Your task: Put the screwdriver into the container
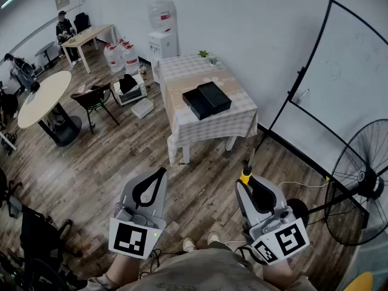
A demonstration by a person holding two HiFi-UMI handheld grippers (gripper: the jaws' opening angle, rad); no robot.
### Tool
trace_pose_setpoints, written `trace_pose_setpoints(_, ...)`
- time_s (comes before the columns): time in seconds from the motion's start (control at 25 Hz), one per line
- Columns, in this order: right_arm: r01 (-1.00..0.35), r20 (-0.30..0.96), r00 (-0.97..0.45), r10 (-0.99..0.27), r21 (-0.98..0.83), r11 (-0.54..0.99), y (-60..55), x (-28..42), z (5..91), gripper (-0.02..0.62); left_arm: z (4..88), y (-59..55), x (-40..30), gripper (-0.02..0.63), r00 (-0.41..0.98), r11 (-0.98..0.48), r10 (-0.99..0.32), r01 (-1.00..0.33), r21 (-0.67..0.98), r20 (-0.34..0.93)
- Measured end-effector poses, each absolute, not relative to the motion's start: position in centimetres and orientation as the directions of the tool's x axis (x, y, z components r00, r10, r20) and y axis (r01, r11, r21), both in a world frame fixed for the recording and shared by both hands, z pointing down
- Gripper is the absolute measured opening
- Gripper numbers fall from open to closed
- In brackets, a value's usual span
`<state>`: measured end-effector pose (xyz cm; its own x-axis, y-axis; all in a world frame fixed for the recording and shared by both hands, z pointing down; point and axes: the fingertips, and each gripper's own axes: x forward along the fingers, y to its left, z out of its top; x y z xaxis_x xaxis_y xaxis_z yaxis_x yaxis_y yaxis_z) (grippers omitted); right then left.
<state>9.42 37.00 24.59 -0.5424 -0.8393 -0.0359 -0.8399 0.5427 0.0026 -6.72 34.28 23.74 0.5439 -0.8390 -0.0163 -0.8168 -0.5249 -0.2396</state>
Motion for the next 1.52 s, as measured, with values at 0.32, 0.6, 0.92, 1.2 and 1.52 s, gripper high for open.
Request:
trace_pose_setpoints(0.32,-0.816,-0.009,-0.578,-0.816,-0.029,0.578,36.4,7.9,25.2,0.103,24.1,33.8,-8.0,0.000,0.542,-0.527,-0.841,-0.821,-0.219,-0.008)
trace_pose_setpoints(0.6,-0.828,0.011,-0.558,-0.830,-0.067,0.556,35.8,8.1,26.4,0.104,24.3,33.3,-8.4,0.000,0.559,-0.545,-0.829,-0.813,-0.203,-0.012)
trace_pose_setpoints(0.92,-0.846,0.020,-0.532,-0.847,-0.067,0.530,33.6,10.0,27.0,0.103,25.8,31.1,-7.9,0.000,0.553,-0.547,-0.833,-0.817,-0.184,0.021)
trace_pose_setpoints(1.2,-0.839,0.037,-0.543,-0.839,-0.070,0.539,28.7,10.8,28.2,0.103,26.7,26.7,-7.2,0.000,0.544,-0.541,-0.839,-0.823,-0.171,0.036)
trace_pose_setpoints(1.52,-0.818,0.044,-0.572,-0.819,-0.102,0.566,19.0,12.3,29.3,0.103,28.0,17.4,-5.4,0.000,0.530,-0.533,-0.845,-0.828,-0.174,0.070)
